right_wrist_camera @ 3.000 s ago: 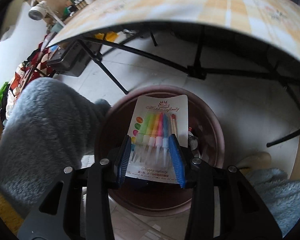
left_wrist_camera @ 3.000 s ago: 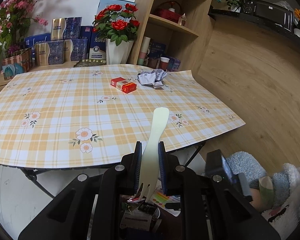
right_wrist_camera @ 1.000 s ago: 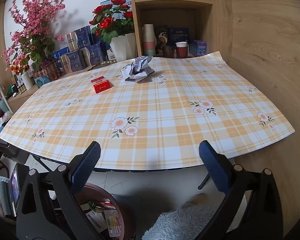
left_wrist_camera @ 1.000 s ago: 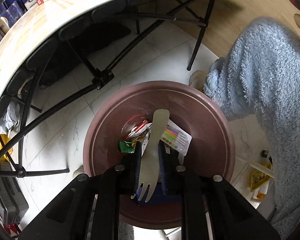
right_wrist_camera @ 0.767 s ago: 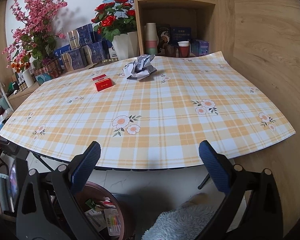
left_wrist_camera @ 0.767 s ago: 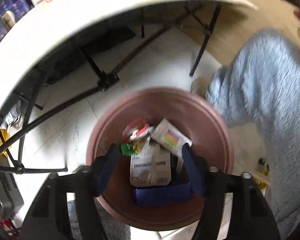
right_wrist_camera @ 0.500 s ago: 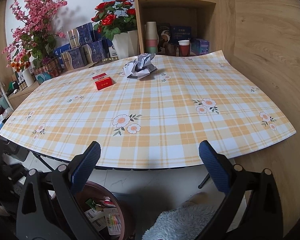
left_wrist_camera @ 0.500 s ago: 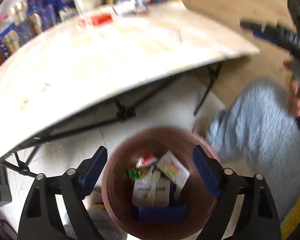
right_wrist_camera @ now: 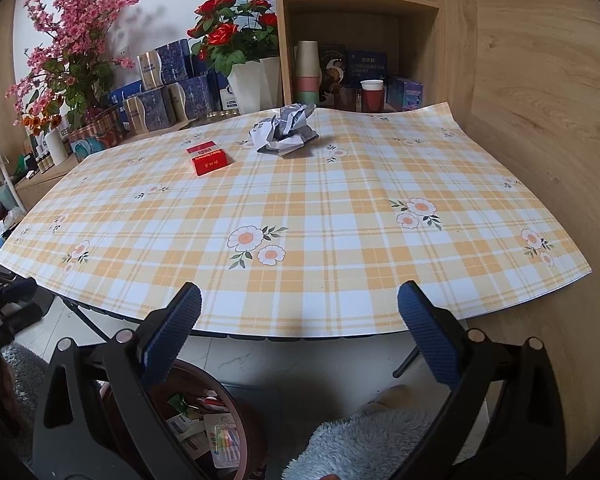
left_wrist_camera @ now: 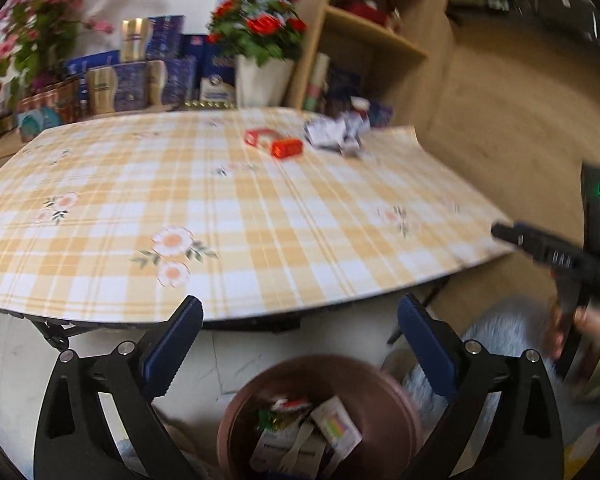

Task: Collect trash
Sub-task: 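Move both tools back over the table toward the crumpled paper and red box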

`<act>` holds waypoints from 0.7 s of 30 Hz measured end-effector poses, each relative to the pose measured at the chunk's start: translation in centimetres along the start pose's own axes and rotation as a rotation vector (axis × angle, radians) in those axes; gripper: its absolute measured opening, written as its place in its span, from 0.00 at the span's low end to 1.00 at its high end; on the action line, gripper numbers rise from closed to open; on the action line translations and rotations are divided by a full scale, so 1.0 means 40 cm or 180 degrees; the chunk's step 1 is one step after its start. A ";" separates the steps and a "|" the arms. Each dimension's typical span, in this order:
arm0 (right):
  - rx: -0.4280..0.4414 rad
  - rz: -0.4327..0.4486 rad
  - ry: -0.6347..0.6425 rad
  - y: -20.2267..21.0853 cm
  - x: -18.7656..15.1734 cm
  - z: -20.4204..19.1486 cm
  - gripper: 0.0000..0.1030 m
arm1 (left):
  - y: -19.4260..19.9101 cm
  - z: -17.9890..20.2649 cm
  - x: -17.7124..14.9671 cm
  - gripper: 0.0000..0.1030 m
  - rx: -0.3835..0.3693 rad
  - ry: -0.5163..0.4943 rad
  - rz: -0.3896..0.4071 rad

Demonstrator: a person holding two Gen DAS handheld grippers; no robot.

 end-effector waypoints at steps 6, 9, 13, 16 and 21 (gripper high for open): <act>0.0003 -0.0075 -0.0121 -0.013 0.009 0.016 0.94 | 0.017 -0.040 0.058 0.93 0.0000 0.0213 0.0209; 0.0013 -0.0122 -0.0215 -0.027 0.019 0.029 0.94 | 0.025 -0.050 0.104 0.93 0.0035 0.0166 0.0404; 0.0015 -0.0139 -0.0256 -0.052 0.051 0.043 0.94 | -0.010 -0.062 0.170 0.93 0.0020 0.0063 0.0429; 0.0005 -0.0140 -0.0254 -0.077 0.083 0.048 0.94 | -0.044 -0.078 0.216 0.93 0.0024 0.0090 0.0447; -0.0006 -0.0102 -0.0160 -0.143 0.142 0.058 0.94 | -0.112 -0.110 0.280 0.93 0.0073 0.0237 0.0410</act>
Point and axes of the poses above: each gripper's, at about its wrist camera, not at the fingertips, and y roughly against the way its jaws point, z to its right, x to its top, the point moved 4 cm from there along -y, roughly the way its jaws point, and after that the axes turned 15 degrees about z, right-handed, at the moved point
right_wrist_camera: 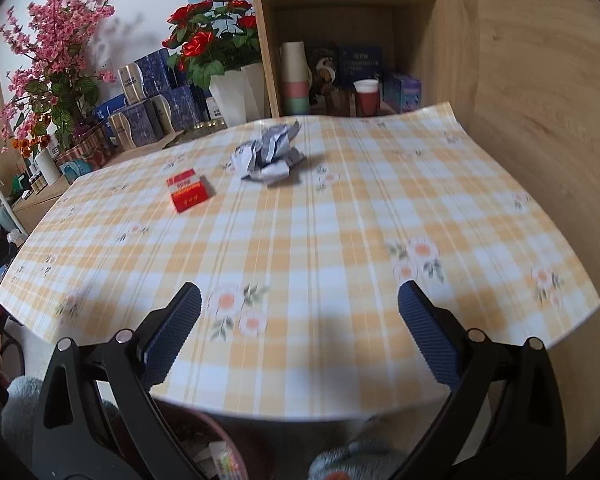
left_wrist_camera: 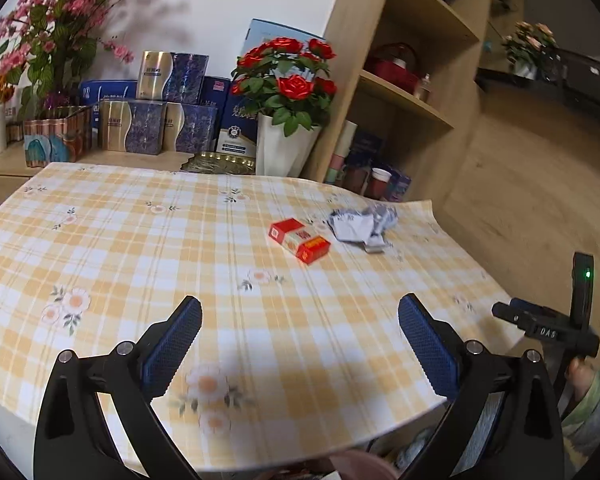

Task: Collect trash
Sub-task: 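Move both tools back over the table toward the crumpled paper and red box, then grasp the crumpled silver paper with the right gripper while the left gripper reaches the red box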

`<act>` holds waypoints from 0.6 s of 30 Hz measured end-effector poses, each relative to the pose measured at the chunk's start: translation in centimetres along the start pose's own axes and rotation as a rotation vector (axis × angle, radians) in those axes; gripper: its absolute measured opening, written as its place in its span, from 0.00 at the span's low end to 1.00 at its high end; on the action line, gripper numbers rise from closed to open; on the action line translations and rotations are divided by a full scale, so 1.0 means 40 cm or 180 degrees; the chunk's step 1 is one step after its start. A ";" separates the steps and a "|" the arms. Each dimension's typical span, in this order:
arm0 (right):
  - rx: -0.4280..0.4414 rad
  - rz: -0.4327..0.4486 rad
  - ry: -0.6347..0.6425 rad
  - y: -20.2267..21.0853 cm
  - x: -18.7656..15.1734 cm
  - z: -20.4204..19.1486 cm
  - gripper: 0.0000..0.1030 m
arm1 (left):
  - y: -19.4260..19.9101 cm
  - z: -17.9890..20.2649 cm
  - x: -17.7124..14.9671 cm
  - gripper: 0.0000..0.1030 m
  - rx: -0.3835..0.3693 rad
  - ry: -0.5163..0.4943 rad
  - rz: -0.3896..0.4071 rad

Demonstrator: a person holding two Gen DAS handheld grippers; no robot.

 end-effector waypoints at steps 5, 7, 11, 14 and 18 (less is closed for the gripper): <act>0.0036 -0.0034 0.0026 -0.091 0.043 0.009 0.94 | -0.069 -0.005 0.034 0.93 0.0021 -0.0035 -0.0061; 0.0033 -0.0070 0.0056 -0.133 0.059 0.009 0.94 | -0.099 -0.005 0.036 0.93 0.0025 -0.0054 -0.0122; 0.0106 -0.0113 0.0128 -0.215 0.087 -0.001 0.94 | -0.167 -0.002 0.023 0.93 0.0024 -0.0086 -0.0262; 0.0213 -0.0076 0.0303 -0.298 0.130 -0.026 0.94 | -0.226 -0.002 0.012 0.93 0.0030 -0.0053 -0.0362; 0.0335 -0.0072 0.0423 -0.414 0.184 -0.064 0.94 | -0.298 -0.009 0.003 0.93 0.0075 0.0072 -0.0452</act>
Point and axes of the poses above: each gripper's, at about its wrist camera, not at the fingertips, and y roughly against the way its jaws point, z to its right, x to its top, the point moved 4 cm from there along -y, roughly the way its jaws point, and after that the axes turned 15 degrees about z, right-handed, at the moved point
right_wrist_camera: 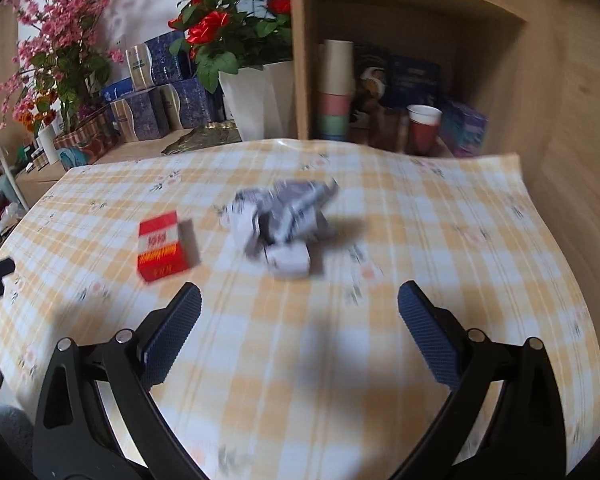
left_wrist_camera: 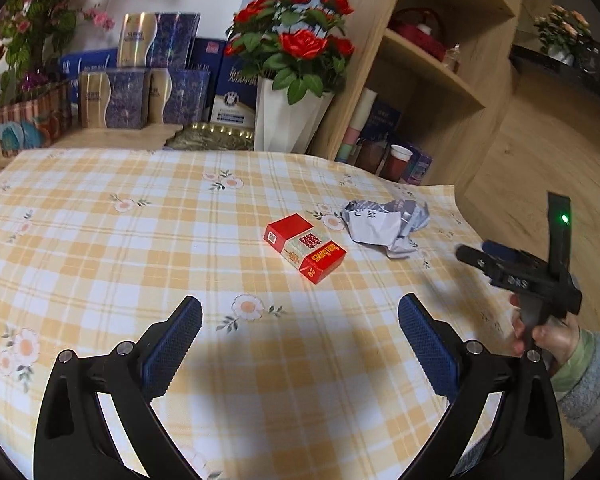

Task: Collect trash
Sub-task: 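Grasp the crumpled silver paper with the right gripper while the left gripper reaches the red box, then grasp the red Double Happiness cigarette box with the left gripper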

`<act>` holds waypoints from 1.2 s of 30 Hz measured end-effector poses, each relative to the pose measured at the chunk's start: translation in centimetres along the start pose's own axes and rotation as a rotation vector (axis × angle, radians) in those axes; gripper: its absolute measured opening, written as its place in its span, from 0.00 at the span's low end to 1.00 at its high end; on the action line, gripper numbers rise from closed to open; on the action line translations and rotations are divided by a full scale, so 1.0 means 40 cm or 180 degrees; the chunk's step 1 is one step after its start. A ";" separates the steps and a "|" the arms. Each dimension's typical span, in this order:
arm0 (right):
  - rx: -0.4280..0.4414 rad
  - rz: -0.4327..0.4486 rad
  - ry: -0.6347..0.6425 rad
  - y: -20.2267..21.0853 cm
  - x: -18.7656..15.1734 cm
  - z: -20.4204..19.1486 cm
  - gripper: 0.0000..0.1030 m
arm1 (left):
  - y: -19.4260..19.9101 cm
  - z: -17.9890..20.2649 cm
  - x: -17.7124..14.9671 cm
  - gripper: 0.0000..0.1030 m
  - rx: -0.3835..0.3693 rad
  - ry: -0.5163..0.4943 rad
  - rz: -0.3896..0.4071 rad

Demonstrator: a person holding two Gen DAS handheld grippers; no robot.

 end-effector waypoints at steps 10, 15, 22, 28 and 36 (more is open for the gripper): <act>0.0019 -0.0090 -0.0616 -0.240 0.097 0.059 0.94 | -0.184 -0.011 0.014 0.93 0.0118 0.0380 -0.0270; 0.0186 -0.0419 -0.0826 -0.322 0.046 0.052 0.58 | -0.285 0.025 0.005 0.93 0.0194 0.0335 -0.0473; 0.0058 -0.0293 -0.0775 -0.272 0.022 0.050 0.36 | -0.410 0.022 -0.007 0.93 0.0548 0.0613 -0.0664; -0.0039 0.0026 -0.0738 -0.181 0.035 0.097 0.35 | -0.495 0.026 -0.026 0.93 0.0915 0.0534 -0.0798; -0.0029 0.0190 -0.0780 -0.091 0.011 0.111 0.35 | -0.555 0.043 -0.034 0.93 0.1529 0.0083 -0.0845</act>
Point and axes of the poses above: each gripper's, at about its wrist camera, not at the fingertips, and y roughly against the way its jaws point, z to its right, x to its top, the point moved 4 cm from there along -y, roughly the way its jaws point, and after that the axes turned 15 degrees about z, right-handed, at the moved point
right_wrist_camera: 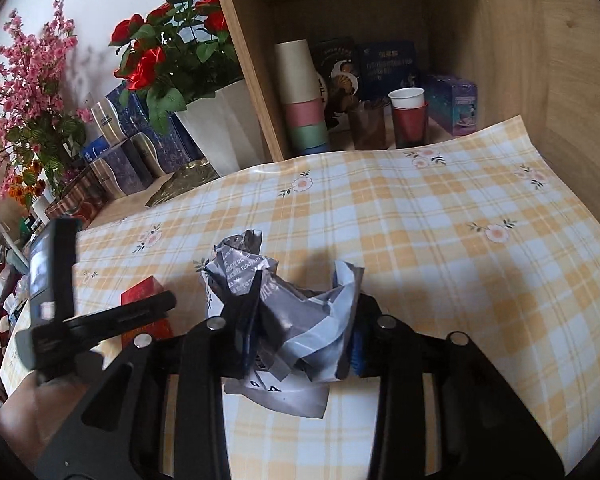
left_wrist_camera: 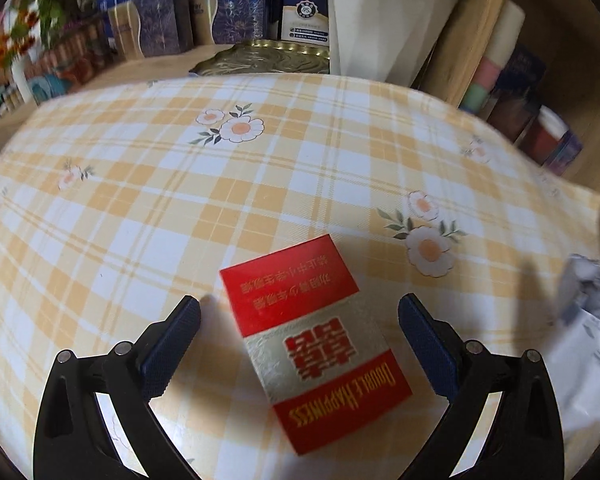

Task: Collect trash
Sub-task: 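Grasp the red Double Happiness cigarette box with the left gripper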

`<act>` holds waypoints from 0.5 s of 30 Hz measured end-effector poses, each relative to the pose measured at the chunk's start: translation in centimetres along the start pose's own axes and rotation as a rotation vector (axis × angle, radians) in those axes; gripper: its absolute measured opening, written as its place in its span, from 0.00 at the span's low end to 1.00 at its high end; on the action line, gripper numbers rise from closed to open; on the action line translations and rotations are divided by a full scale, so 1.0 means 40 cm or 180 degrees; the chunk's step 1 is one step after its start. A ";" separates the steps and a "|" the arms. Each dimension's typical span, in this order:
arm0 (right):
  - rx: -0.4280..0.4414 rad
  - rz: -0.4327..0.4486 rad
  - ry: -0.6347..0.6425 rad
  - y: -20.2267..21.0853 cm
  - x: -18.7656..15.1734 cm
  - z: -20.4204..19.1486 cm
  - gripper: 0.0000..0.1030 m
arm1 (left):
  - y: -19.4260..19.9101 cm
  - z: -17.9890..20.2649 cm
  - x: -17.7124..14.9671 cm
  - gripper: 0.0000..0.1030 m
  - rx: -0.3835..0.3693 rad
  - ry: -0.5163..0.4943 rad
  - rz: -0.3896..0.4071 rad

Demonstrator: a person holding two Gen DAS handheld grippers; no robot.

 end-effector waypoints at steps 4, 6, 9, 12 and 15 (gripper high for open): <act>-0.0033 -0.0009 -0.0162 0.036 -0.007 0.025 0.35 | 0.010 0.000 0.002 0.65 -0.0003 -0.0206 0.0088; -0.0063 -0.0019 -0.0255 0.061 -0.009 0.039 0.35 | 0.024 -0.018 0.001 0.61 -0.0199 -0.0120 0.0063; -0.0099 0.0015 -0.0338 0.111 -0.006 0.052 0.35 | 0.063 -0.044 0.003 0.59 -0.0368 -0.0109 0.0143; -0.0107 0.0040 -0.0396 0.160 -0.007 0.054 0.35 | 0.122 -0.068 0.006 0.59 -0.0471 -0.0203 0.0274; -0.0103 0.0066 -0.0431 0.208 -0.013 0.045 0.35 | 0.184 -0.098 0.001 0.59 -0.0593 -0.0163 0.0331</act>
Point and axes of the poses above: each gripper's, at about its wrist camera, not at the fingertips, and y roughly against the way its jaws point, z to its right, x to its top, the point moved 4 cm from there along -y, roughly the way its jaws point, and after that the axes turned 15 degrees about z, right-handed, at the moved point
